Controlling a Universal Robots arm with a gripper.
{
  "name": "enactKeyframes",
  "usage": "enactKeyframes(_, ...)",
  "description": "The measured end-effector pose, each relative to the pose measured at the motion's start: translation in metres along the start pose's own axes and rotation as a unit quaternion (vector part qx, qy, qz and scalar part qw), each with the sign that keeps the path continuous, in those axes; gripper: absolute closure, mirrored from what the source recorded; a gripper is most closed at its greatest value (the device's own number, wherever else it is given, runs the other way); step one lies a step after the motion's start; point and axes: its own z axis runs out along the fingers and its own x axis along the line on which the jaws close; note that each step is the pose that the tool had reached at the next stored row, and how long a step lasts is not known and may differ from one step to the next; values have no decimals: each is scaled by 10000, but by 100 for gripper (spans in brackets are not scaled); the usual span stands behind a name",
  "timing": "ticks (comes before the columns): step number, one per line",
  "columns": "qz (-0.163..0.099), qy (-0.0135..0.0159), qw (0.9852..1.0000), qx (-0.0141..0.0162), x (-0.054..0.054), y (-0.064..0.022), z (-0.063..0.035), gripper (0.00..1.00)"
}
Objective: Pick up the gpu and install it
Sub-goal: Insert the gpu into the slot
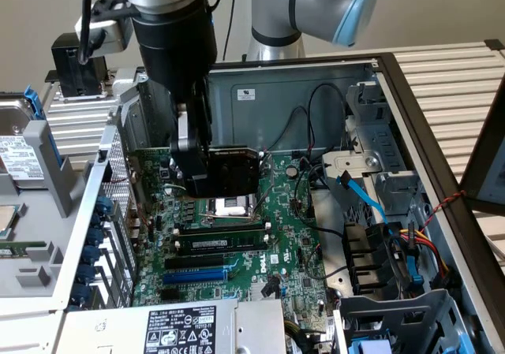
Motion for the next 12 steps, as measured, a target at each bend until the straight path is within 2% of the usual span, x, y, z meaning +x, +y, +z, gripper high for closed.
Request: enactKeyframes(12, 6, -1, 10000, 1, 53, -50, 206, 72)
